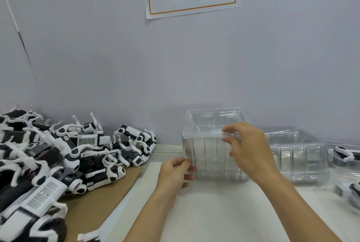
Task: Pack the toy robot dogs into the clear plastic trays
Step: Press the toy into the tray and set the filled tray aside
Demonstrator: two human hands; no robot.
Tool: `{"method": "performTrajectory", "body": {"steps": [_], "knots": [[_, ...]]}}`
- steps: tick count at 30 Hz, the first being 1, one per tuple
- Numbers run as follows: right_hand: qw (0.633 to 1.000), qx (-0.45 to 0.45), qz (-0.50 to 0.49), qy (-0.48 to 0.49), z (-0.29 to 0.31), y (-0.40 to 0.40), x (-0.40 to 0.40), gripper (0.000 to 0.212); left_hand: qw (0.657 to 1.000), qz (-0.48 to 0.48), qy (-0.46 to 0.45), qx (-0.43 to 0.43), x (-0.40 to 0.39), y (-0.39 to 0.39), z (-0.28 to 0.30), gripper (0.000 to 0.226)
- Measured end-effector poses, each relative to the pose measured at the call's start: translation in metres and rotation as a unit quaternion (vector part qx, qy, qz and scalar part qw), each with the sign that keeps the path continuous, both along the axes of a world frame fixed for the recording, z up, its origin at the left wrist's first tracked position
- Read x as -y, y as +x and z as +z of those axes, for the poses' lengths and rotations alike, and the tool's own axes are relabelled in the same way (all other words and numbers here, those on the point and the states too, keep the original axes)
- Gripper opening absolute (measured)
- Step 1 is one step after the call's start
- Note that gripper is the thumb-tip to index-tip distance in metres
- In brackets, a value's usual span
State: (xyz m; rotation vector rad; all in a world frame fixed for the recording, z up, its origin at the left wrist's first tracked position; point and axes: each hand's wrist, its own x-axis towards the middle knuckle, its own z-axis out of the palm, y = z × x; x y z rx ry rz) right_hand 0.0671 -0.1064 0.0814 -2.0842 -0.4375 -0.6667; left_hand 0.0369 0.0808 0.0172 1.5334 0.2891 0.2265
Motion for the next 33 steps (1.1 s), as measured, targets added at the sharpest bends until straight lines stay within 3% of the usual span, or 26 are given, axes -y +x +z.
{"method": "performTrajectory", "body": {"steps": [12, 17, 21, 25, 28, 33], "knots": [[0.997, 0.032, 0.012, 0.075, 0.006, -0.002, 0.002, 0.028, 0.999, 0.006, -0.033, 0.034, 0.004, -0.001, 0.01, 0.013], [0.989, 0.063, 0.028, 0.13, 0.021, -0.006, 0.006, 0.023, 0.988, 0.031, -0.089, 0.123, 0.009, -0.003, 0.03, 0.017], [0.978, 0.057, 0.046, 0.197, 0.033, -0.012, 0.008, 0.02, 0.963, -0.037, -0.162, 0.212, 0.014, -0.013, 0.054, 0.016], [0.963, 0.008, 0.083, 0.257, 0.038, -0.019, -0.002, 0.007, 0.943, -0.079, -0.12, 0.299, 0.021, -0.025, 0.078, 0.017], [0.946, -0.078, 0.135, 0.283, 0.037, -0.025, -0.013, 0.005, 0.936, -0.021, -0.056, 0.347, 0.028, -0.029, 0.093, 0.01], [0.942, -0.153, 0.214, 0.206, 0.037, -0.027, -0.01, 0.006, 0.922, 0.028, 0.094, 0.375, 0.024, -0.037, 0.111, 0.017]]}}
